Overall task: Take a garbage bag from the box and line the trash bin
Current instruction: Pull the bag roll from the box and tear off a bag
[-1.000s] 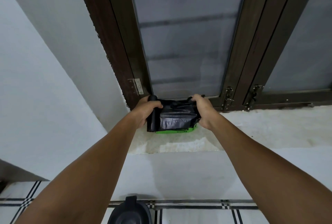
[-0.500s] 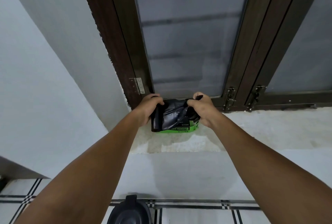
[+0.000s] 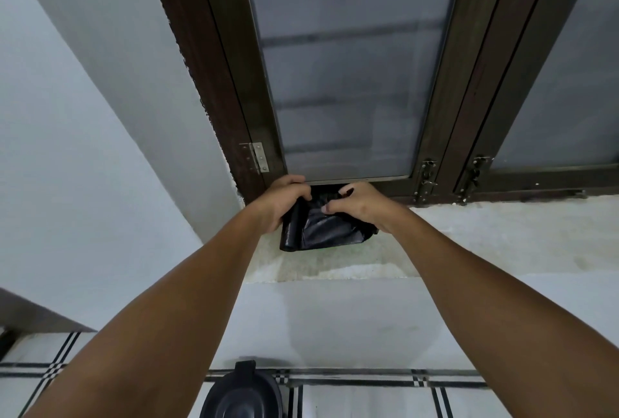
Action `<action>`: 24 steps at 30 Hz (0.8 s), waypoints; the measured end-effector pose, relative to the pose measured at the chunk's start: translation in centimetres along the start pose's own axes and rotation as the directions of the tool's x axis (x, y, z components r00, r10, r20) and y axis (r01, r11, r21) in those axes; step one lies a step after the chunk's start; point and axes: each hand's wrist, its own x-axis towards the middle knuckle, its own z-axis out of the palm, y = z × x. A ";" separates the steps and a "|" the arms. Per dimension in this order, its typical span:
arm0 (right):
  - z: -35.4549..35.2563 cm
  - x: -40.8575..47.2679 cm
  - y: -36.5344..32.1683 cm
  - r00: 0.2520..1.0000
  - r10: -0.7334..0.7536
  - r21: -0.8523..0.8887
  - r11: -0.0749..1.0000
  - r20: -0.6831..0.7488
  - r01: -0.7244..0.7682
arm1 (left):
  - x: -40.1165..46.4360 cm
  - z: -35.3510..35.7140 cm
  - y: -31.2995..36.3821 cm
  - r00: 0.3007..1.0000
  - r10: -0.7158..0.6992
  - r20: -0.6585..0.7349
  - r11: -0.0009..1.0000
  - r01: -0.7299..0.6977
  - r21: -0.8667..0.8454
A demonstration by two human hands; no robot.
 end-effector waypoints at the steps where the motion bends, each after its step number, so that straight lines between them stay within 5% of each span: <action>1: 0.0 0.0 -0.1 1.000 -0.008 0.065 0.998 -0.021 0.010 | 0.0 0.0 -0.1 1.000 0.003 0.008 1.000 -0.003 0.004; 7: -0.3 -0.5 -0.8 0.990 0.026 0.299 0.954 -0.141 0.018 | -0.3 -0.1 0.1 0.997 -0.025 0.072 1.000 0.024 0.019; 24: -1.3 0.6 1.4 0.974 0.087 0.439 0.898 -0.211 0.015 | -0.3 -1.6 -0.7 1.000 -0.015 -0.001 0.999 0.015 0.047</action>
